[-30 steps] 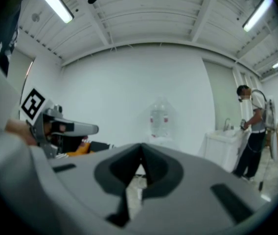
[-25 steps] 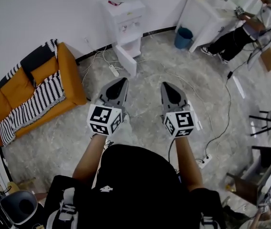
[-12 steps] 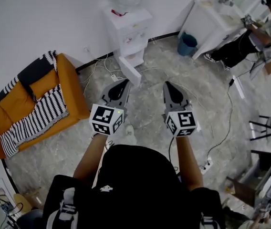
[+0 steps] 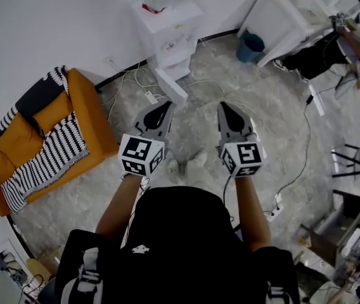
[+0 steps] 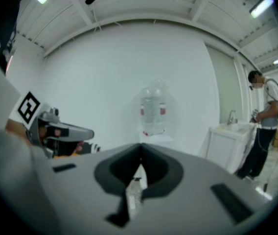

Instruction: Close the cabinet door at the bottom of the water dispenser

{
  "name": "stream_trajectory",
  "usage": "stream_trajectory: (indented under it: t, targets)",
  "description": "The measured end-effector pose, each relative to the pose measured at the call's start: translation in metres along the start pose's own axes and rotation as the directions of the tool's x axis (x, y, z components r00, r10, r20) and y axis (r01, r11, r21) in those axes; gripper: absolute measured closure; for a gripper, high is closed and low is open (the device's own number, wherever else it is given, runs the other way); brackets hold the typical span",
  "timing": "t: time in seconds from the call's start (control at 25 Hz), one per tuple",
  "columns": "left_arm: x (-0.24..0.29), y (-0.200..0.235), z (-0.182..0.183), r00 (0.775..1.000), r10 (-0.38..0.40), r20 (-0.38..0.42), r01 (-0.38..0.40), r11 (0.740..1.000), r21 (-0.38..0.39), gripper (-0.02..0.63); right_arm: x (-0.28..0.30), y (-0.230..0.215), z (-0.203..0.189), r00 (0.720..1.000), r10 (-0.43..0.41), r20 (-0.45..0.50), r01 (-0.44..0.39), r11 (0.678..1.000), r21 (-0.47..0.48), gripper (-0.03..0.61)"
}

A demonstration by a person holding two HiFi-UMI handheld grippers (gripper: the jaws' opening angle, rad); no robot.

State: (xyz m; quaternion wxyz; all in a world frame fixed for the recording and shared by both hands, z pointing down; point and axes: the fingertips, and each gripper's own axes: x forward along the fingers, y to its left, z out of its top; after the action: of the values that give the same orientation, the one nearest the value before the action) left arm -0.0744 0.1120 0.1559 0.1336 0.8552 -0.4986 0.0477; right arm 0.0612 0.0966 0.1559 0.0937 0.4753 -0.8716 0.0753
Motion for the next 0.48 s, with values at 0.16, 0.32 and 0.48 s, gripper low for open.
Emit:
stream_trajectory:
  t: [0.16,0.32,0.48]
  targets:
    - [0.021,0.006,-0.004,1.000,-0.006,-0.022,0.006,1.000,-0.002,0.603,0.019,-0.014,-0.005,1.000,0.005,-0.010,-0.005,1.000,0.018,0.545]
    - [0.047,0.011,-0.003,0.999,-0.013,-0.034,0.013,1.000,0.009,0.603,0.041,-0.029,-0.005,1.000,0.019,-0.005,-0.019,1.000,0.024,0.545]
    - [0.076,0.012,0.005,0.999,-0.016,-0.045,0.017,0.999,0.031,0.603,0.068,-0.049,-0.003,0.999,0.042,-0.011,-0.041,0.999,0.034,0.545]
